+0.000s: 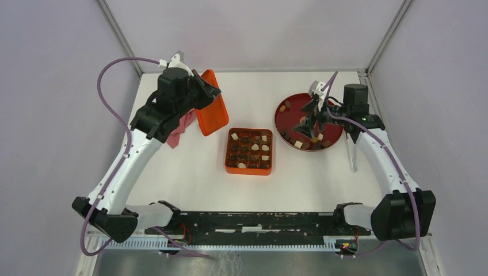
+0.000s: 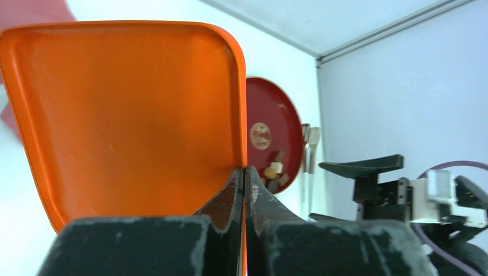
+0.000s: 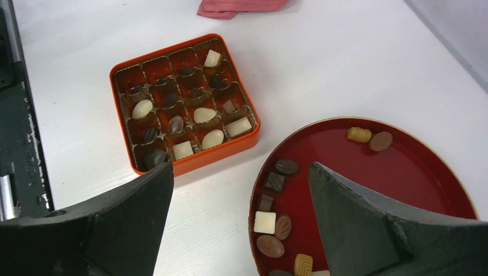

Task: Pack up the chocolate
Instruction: Adjust the box lid.

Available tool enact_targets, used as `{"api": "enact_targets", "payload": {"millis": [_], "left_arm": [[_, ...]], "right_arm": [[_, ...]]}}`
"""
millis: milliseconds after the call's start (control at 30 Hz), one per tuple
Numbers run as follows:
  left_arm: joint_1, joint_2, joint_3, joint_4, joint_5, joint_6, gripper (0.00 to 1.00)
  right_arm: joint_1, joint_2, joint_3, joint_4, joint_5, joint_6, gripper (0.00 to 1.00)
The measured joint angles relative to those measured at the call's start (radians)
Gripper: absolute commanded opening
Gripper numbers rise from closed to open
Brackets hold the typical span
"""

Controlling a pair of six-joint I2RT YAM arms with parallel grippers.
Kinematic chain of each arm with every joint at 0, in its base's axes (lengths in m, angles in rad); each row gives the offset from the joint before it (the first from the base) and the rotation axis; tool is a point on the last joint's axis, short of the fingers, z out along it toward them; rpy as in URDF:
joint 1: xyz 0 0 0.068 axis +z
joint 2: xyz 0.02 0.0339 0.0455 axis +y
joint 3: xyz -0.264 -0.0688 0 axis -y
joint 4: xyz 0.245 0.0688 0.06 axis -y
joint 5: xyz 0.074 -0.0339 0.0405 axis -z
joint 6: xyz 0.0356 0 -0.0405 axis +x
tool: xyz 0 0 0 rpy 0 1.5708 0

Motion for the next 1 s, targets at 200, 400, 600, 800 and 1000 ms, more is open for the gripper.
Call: {"api": "enact_targets", "payload": {"millis": [200, 400, 600, 800, 1000], "left_arm": [[0.0, -0.005, 0.019, 0.092, 0.048, -0.089, 0.02], [-0.001, 0.034, 0.019, 0.211, 0.098, -0.205, 0.02], [-0.025, 0.084, 0.026, 0.255, 0.069, -0.302, 0.02], [-0.06, 0.103, 0.058, 0.257, -0.006, -0.392, 0.02], [-0.094, 0.158, 0.105, 0.275, -0.076, -0.459, 0.02]], "right_arm": [[0.027, -0.03, 0.006, 0.028, 0.03, 0.003, 0.92], [0.065, -0.03, 0.019, 0.012, 0.046, -0.018, 0.92], [0.073, -0.034, 0.046, 0.009, 0.051, -0.021, 0.92], [0.082, -0.037, 0.06, -0.018, 0.085, -0.049, 0.92], [0.086, -0.048, 0.078, -0.036, 0.109, -0.061, 0.92]]}}
